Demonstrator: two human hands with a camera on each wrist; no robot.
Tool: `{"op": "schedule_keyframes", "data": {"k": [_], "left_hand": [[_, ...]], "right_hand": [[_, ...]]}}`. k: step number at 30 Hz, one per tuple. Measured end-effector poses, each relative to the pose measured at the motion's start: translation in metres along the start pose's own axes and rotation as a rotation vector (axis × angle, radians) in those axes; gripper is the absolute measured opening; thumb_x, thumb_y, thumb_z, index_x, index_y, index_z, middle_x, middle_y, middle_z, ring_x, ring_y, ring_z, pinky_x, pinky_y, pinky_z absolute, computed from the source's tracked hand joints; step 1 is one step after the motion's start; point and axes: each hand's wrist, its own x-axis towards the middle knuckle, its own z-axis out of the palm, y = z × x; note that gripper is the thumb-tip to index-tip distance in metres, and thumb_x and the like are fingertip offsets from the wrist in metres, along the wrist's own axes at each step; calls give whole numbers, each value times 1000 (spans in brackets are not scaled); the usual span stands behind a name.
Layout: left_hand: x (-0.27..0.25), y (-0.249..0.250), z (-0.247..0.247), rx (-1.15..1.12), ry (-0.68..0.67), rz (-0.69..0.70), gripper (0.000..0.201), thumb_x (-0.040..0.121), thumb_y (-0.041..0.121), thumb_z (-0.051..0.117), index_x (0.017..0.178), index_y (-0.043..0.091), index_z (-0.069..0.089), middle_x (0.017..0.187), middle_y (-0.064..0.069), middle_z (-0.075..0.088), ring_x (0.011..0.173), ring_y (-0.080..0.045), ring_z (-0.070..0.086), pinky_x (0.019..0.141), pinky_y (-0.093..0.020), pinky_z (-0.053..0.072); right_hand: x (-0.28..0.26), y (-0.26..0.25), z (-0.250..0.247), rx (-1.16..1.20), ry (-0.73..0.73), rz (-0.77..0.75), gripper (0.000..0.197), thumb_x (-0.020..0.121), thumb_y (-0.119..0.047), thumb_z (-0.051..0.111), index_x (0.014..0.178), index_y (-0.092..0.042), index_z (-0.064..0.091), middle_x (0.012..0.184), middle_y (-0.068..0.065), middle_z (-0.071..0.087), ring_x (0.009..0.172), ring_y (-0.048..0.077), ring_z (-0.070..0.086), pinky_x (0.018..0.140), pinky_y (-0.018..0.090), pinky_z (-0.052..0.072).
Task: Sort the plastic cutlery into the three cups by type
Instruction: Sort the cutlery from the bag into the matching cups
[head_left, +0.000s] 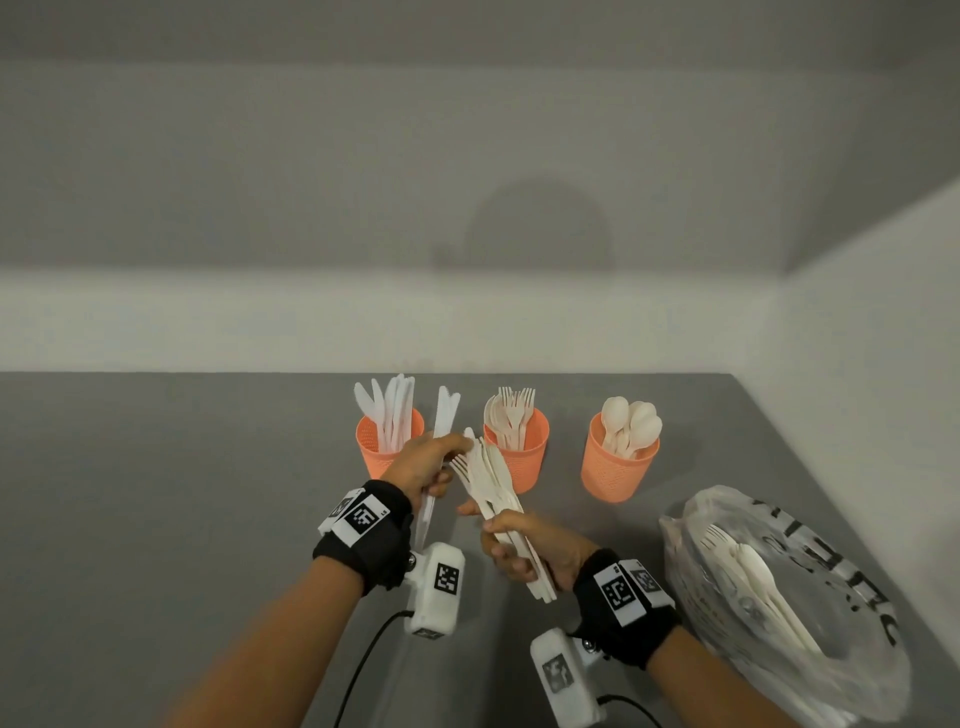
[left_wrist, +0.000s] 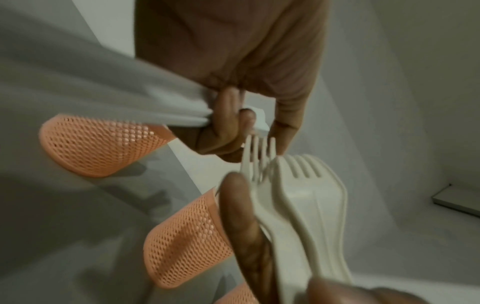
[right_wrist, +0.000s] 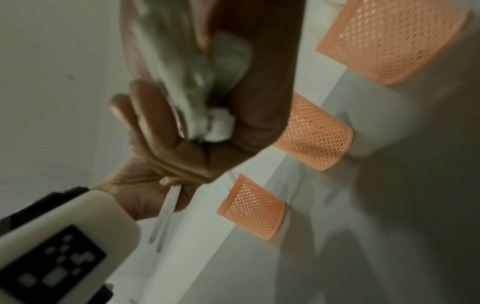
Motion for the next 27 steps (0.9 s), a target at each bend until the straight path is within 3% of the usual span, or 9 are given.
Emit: {"op": "schedule_keyframes", "data": {"k": [4,7,11,16,19,22,24,27], "left_hand": [[3,5,-2,-33,186,87,14,88,11,53,74,11,51,53,0,45,34,-5,32,32,-14,24],[5,6,-4,-150,274,123,24,92,12,46,69,12,44,40,6,43,31,-4,33,33,-14,24],[4,-7,-2,-43,202,89,21,89,22,57,71,12,51,51,2,40,40,-8,31,34,-16,26],[2,-10,0,-58,186,111,26,91,16,55,66,11,52,33,9,45,29,-2,36,34,-13,29],[8,0,-6,-144,299,137,25,96,13,45,71,8,48,46,0,49,25,-1,40,31,-11,32],[23,10,-23,-192,426,162,20,98,19,40,92,4,51,66,-6,57,37,-7,46,39,-18,39],[33,20,-37,-201,501,183,22,98,20,38,85,6,50,60,-3,57,48,-15,48,42,-21,40],[47,39,-56,-363,589,271,23,95,14,38,72,13,41,44,0,45,35,-12,44,38,-21,38]], "right_hand": [[4,0,-1,-16,98,-49,25,96,-20,43,115,-27,57,56,-5,47,35,1,31,33,12,23],[6,2,-1,-63,131,-64,24,96,-23,44,115,-23,58,56,-6,46,36,1,30,34,12,24],[12,2,0,-51,146,-68,22,97,-21,42,110,-22,60,51,-9,42,34,1,27,34,13,23],[13,-5,1,-90,114,-42,22,97,-20,41,110,-23,60,50,-9,37,34,1,26,33,12,23],[15,-10,1,-160,88,-22,20,98,-25,41,105,-23,60,51,-8,37,35,2,27,35,12,24],[17,-13,-1,-223,86,8,22,97,-32,43,100,-20,61,53,-8,36,35,2,28,36,12,26],[18,-14,-2,-252,94,24,27,96,-39,42,97,-20,61,55,-6,35,36,2,28,36,12,26],[18,-18,-3,-267,108,51,36,94,-49,37,95,-21,60,57,-5,34,36,2,29,37,13,27]]}}
